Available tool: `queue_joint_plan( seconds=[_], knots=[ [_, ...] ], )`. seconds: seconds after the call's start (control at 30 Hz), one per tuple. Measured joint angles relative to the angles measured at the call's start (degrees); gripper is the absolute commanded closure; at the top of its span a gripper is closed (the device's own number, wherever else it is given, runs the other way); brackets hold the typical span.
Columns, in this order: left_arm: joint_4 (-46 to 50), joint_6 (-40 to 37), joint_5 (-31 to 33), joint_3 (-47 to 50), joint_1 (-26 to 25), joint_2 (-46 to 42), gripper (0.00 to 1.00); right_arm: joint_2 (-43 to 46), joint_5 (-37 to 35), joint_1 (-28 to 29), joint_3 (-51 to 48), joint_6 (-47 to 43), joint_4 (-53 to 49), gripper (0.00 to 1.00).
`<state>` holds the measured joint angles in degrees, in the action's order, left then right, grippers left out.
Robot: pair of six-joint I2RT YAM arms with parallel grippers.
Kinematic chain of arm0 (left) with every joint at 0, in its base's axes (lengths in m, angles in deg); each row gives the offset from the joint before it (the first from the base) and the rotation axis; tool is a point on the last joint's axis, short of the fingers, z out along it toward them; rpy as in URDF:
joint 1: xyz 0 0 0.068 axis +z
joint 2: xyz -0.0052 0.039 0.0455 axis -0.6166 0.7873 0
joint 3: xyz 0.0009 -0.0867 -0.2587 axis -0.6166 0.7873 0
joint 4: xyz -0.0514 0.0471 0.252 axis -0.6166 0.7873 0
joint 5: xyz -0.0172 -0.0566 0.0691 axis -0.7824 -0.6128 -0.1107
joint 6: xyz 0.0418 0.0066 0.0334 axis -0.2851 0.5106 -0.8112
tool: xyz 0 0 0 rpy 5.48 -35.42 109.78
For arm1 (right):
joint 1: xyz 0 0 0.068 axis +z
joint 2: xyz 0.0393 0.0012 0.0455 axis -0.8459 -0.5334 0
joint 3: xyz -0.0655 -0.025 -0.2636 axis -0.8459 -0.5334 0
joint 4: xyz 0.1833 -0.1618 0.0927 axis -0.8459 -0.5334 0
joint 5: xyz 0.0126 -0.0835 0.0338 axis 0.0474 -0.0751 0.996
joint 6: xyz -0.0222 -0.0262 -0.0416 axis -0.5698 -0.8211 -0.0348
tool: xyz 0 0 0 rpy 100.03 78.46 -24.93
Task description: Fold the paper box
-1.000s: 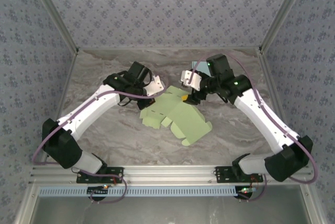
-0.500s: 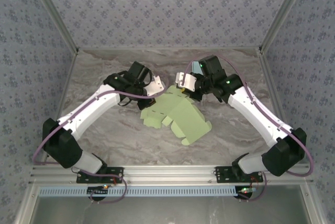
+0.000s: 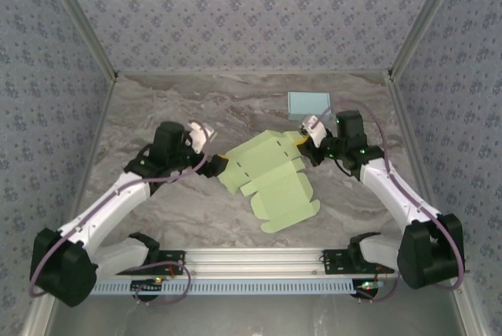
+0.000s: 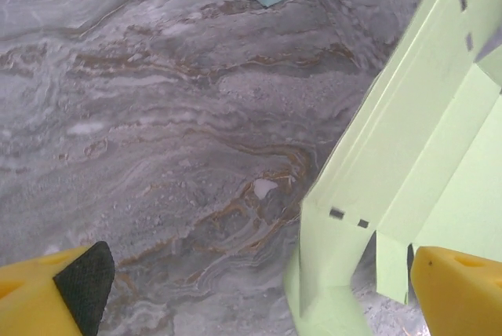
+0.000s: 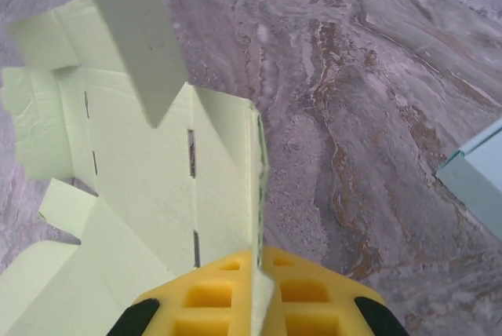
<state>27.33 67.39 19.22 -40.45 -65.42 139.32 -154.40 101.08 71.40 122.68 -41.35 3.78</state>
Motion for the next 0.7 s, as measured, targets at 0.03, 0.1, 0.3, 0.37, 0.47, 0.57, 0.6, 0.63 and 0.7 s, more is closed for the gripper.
queue_joint_plan(
  seconds=[0.03,0.1,0.3,0.37,0.47,0.57,0.6,0.63,0.7],
  knots=[
    [-3.48,1.97,0.46,3.15,0.00,-1.05,0.01,1.05,0.76,-0.31,-2.40,1.29,2.60,1.00],
    [-8.79,4.94,1.92,7.48,0.00,-1.42,0.01,2.16,1.86,-0.63,-6.14,3.15,7.13,1.00],
    [-19.50,10.97,4.33,12.39,0.04,4.35,0.05,2.16,2.49,-0.63,-10.88,5.29,15.72,1.00],
    [-23.06,12.55,4.33,13.35,0.02,6.32,0.08,2.16,2.40,-0.63,-12.04,5.62,18.53,1.00],
    [-28.15,15.13,4.24,15.08,-0.02,9.60,0.12,2.16,2.01,-0.63,-13.88,6.03,21.05,1.00],
    [-32.81,17.40,3.87,17.55,-0.20,12.31,0.17,2.16,1.33,-0.66,-14.86,6.05,22.16,1.00],
    [-33.79,18.05,3.82,18.23,-0.37,13.00,0.18,2.16,1.20,-0.76,-15.15,6.10,22.69,1.00],
    [-35.04,18.53,3.69,18.82,-0.48,13.57,0.18,2.16,1.14,-0.94,-15.39,6.16,23.10,1.00],
    [-37.99,19.23,3.45,19.80,-0.76,14.60,0.18,2.16,1.01,-1.40,-15.72,6.32,23.54,1.00]
  ],
)
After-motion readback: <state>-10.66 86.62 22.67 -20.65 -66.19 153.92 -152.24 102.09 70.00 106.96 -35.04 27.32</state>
